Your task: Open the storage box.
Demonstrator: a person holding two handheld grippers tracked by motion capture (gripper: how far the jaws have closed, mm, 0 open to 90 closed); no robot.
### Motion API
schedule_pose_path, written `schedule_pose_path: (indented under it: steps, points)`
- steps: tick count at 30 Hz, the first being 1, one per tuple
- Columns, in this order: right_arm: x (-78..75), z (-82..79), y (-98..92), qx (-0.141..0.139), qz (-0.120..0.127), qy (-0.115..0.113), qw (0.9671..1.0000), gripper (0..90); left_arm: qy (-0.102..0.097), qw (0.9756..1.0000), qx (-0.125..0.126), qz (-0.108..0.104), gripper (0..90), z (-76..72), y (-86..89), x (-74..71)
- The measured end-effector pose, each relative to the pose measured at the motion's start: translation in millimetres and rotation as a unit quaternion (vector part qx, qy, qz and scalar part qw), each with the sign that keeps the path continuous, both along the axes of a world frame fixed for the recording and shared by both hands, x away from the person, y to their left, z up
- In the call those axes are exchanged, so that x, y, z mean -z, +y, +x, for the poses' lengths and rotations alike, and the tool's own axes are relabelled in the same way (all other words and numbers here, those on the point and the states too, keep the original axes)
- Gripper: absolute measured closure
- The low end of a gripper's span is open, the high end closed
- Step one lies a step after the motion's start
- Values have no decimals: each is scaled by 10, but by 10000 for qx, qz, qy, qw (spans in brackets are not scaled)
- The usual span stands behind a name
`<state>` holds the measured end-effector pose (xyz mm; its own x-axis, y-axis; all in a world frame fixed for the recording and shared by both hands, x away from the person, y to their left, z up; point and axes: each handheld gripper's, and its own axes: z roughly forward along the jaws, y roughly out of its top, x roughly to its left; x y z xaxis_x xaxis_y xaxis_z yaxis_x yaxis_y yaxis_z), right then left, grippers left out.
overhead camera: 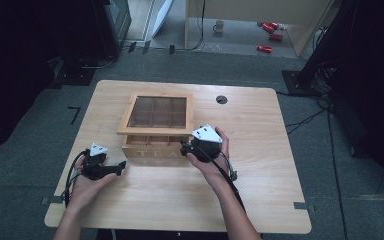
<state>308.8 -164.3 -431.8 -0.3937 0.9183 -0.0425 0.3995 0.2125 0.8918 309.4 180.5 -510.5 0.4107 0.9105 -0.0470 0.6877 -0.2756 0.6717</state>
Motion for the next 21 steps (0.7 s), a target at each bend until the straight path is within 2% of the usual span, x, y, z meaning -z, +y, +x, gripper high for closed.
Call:
schedule_pose_path:
  steps: [1, 2, 3, 4, 5, 6, 18, 21]
  points:
    - [-43, 16, 1, -15, -14, -30, 10000, 256, -63, 9999, 24, 88, 143, -14, -17, 12]
    - [-43, 16, 1, -15, -14, -30, 10000, 256, -63, 9999, 24, 88, 142, -14, -17, 12]
    - [-87, 33, 2, -18, -15, -78, 10000, 256, -168, 9997, 56, 176, 139, -35, -31, 34]
    - [-87, 33, 2, -18, -15, -78, 10000, 256, -168, 9997, 56, 176, 139, -35, -31, 34]
    - [-128, 52, 6, -23, -23, -139, 9999, 257, -306, 9994, 52, 177, 138, -56, -39, 63]
    - [-148, 60, 9, -18, -27, -167, 9999, 256, -350, 9992, 60, 167, 139, -61, -32, 70]
    - [-314, 227, 82, -37, -242, -401, 9989, 257, -349, 9993, 22, 105, 153, -65, -19, 67]
    - [-360, 281, 83, -18, -152, -469, 9988, 253, -349, 9993, 5, 100, 158, -68, -20, 67]
